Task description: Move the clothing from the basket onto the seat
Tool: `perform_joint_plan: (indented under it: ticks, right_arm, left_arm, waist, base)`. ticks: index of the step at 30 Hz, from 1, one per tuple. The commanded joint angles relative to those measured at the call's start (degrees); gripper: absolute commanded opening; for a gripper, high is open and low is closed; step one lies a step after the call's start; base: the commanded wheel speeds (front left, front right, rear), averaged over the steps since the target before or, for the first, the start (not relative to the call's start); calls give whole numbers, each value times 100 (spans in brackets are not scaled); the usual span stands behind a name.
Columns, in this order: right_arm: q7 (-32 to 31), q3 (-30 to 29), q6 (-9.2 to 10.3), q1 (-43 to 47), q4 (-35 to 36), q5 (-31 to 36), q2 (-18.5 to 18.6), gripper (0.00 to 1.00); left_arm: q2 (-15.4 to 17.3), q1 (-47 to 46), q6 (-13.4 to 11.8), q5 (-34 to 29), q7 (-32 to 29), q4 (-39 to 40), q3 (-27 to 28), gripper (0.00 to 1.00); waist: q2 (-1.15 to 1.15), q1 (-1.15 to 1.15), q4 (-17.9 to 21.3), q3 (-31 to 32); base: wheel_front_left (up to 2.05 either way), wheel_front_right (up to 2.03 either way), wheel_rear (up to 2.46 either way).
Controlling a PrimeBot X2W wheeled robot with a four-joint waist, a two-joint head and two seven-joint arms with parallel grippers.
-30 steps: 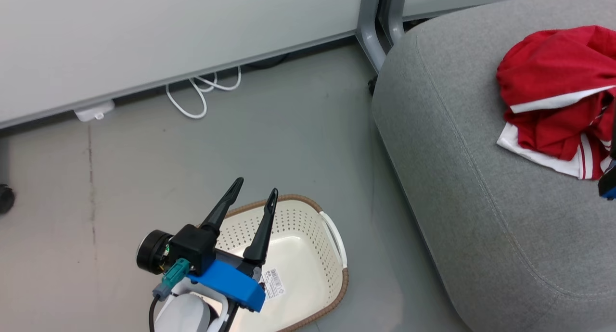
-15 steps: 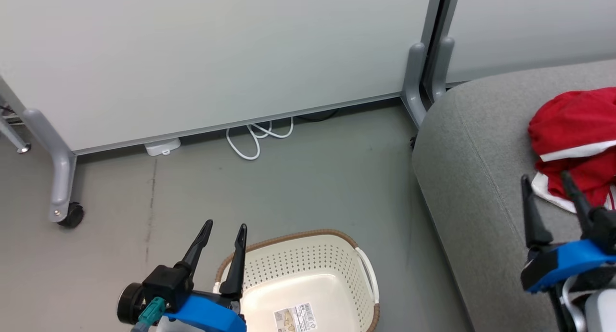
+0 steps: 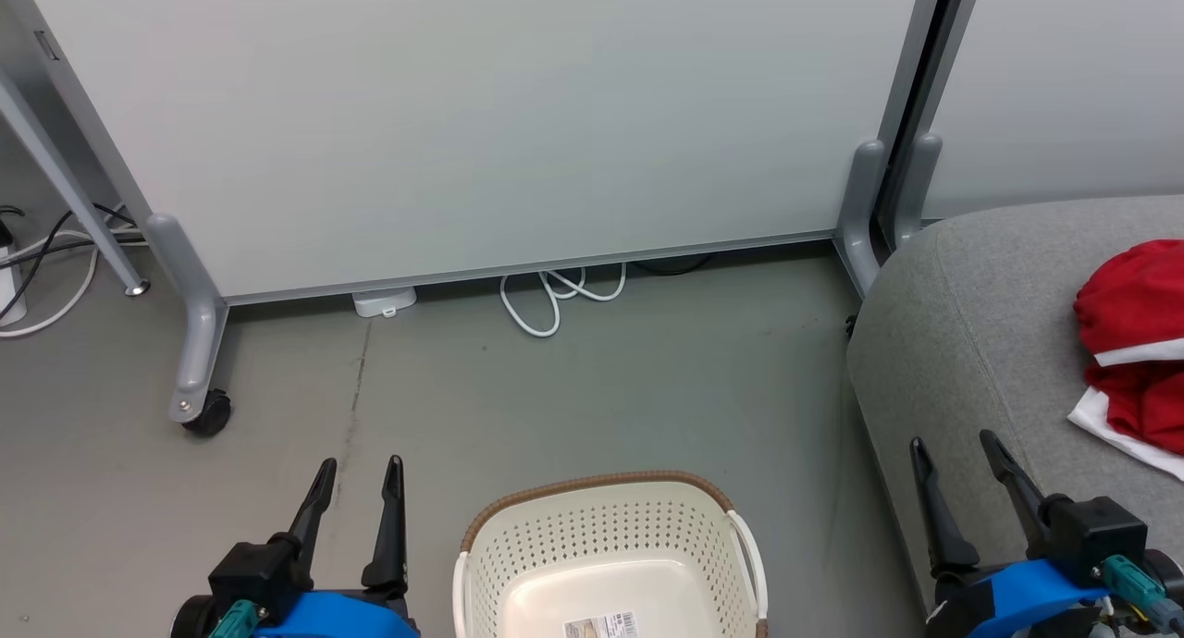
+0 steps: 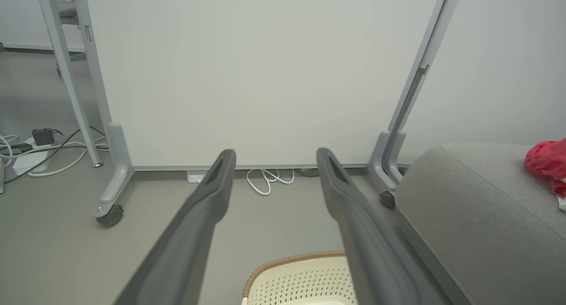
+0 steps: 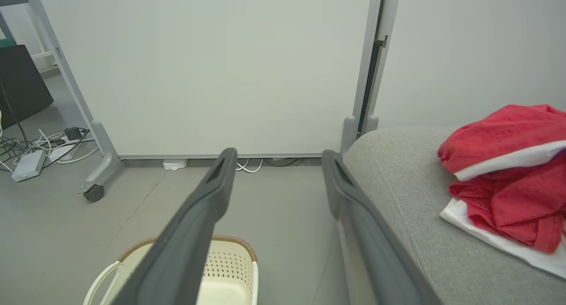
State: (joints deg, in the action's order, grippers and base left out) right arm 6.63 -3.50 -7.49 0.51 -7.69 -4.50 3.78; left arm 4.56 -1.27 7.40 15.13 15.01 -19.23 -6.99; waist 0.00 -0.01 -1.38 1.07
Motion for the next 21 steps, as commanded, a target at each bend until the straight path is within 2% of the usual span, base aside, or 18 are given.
perform_joint_plan:
  ticks: [1,8,21]
  right_arm:
    - [19,0,-1,119,19,31,-27,100]
    - [40,63,-1,151,-2,21,-78,100]
    - [54,58,-1,173,-49,-120,-94,100]
  left_arm:
    - [-16,40,12,-18,25,-23,47,100]
    - [11,-23,12,4,25,-142,193,100]
    - [21,-41,12,74,25,-287,116,100]
  waist:
    - [0,1,-22,24]
    - [0,1,-41,63]
    - [0,1,0,65]
  base:
    - [0,0,0]
    - [0,0,0]
    - [0,0,0]
